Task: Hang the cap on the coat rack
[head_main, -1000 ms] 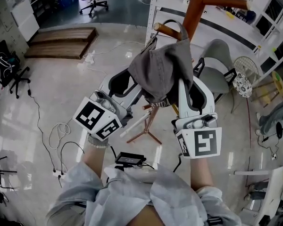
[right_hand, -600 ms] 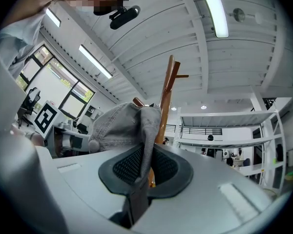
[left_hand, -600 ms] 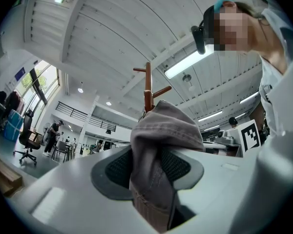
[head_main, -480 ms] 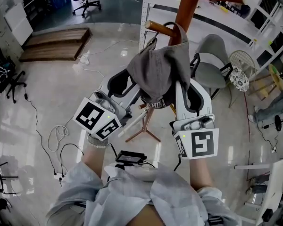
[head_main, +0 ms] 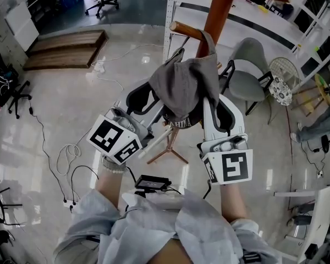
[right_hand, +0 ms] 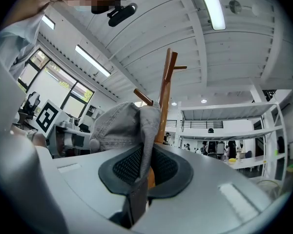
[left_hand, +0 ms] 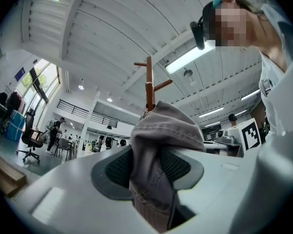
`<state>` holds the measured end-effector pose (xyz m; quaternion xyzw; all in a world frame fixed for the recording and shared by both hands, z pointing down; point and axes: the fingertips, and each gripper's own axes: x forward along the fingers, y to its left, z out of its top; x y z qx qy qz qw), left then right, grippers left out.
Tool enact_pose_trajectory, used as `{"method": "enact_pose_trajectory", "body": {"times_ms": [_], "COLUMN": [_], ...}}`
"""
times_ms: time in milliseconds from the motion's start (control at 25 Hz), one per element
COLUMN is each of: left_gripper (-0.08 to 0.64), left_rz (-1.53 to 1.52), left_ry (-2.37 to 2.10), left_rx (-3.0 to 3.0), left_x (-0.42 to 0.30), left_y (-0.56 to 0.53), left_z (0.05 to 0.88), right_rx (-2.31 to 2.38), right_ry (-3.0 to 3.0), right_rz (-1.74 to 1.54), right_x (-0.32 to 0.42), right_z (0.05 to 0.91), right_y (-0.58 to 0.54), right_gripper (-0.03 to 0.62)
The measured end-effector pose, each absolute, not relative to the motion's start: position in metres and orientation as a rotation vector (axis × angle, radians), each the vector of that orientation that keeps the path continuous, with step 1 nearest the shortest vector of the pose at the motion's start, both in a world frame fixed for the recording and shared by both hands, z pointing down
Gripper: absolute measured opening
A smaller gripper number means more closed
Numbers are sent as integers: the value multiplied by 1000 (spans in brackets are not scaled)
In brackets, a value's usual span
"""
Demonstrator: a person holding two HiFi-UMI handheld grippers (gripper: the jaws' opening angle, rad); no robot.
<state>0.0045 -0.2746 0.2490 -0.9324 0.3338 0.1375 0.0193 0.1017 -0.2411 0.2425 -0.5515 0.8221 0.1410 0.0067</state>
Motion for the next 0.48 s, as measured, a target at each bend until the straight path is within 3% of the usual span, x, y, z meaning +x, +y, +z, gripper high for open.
{"method": "enact_pose_trajectory", "body": {"times_ms": [480], "left_gripper": [172], "left_rz": [450], "left_ry": [1058], "left_rx": [-2912], "left_x": [4], "left_y": [-282], "left_z": [256], "right_rx": [-1711], "right_ry": [2579], "right_rz": [410], "right_x": [100], "right_z": [250], "right_y": [-247], "right_gripper": [41]}}
